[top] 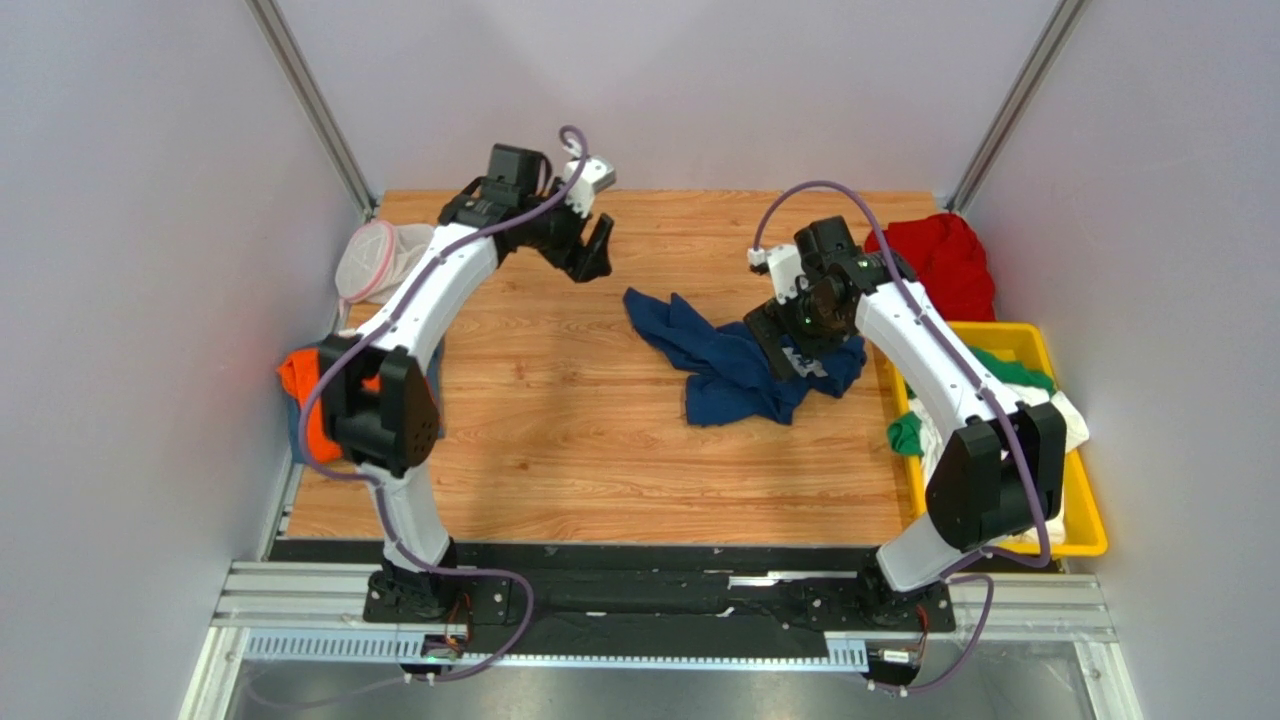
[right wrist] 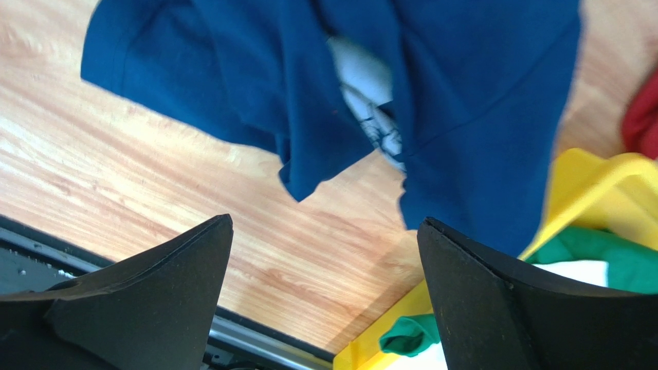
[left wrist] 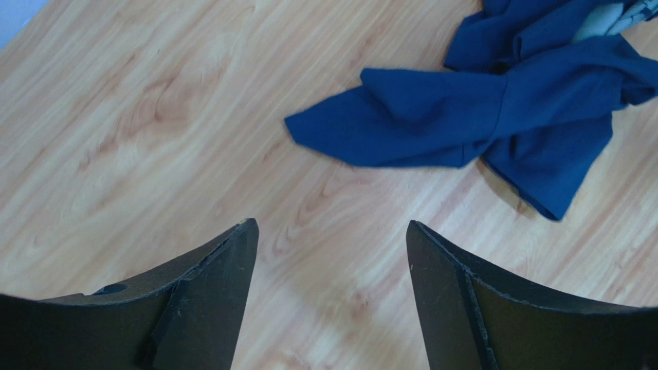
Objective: Fold and stack the t-shirts
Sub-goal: Move the tshirt to the center of the board
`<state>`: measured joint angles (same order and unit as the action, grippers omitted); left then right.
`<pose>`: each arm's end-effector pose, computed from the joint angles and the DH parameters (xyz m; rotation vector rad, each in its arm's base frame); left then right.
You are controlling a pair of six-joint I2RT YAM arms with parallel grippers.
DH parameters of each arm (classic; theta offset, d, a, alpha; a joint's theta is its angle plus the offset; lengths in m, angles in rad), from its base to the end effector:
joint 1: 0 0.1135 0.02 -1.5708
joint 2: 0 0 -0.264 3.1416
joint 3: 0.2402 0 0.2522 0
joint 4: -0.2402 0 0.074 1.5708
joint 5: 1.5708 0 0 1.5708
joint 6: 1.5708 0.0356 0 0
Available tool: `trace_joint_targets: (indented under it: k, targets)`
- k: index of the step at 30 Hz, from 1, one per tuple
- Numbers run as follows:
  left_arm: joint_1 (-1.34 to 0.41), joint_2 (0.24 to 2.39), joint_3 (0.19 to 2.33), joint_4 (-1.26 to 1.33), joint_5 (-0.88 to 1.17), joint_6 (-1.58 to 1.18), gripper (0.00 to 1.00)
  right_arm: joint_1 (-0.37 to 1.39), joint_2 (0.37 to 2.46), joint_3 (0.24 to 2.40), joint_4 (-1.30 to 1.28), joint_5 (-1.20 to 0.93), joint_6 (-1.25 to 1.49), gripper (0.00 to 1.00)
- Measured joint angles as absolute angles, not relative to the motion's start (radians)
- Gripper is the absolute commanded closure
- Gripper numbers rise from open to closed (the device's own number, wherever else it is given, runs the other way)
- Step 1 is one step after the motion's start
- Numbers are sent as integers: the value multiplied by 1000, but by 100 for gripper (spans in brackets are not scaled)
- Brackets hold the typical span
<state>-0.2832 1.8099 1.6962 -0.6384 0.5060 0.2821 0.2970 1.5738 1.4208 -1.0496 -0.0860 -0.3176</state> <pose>0.3884 -0.1310 0.3300 0.8747 2.1019 -0.5855 0.2969 0.0941 0.2973 -0.8592 2.6340 0.1139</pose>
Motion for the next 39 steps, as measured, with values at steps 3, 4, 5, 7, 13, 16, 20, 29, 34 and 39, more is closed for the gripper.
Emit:
trace_joint_targets:
  k: [3,4,5,7,13,16,20,29,34,39]
  targets:
    - [-327,1951,1850,-667,487,283,23,303,1556,1361,-1050,-93,-319,6]
    - [-340,2000,1904,-681,484,283,24,303,1547,1338,-1048,-94,-320,6]
    - [-352,2054,1962,-693,482,284,24,303,1540,1320,-1049,-94,-321,6]
    - [-368,2144,2048,-711,482,284,24,303,1525,1287,-1047,-94,-322,6]
    - [-404,2370,2262,-776,516,287,13,303,1481,1206,-1018,-84,-319,6]
    - [-418,2411,2283,-797,524,296,11,303,1470,1176,-999,-76,-314,6]
    - [-451,2431,2298,-804,527,310,6,303,1470,1149,-970,-69,-305,6]
    - [-512,2495,2394,-801,527,345,8,303,1467,1109,-944,-61,-291,6]
    - [-522,2541,2417,-795,527,349,8,303,1438,1092,-942,-54,-291,6]
    - [-521,2574,2434,-795,527,355,12,303,1400,1078,-942,-53,-292,6]
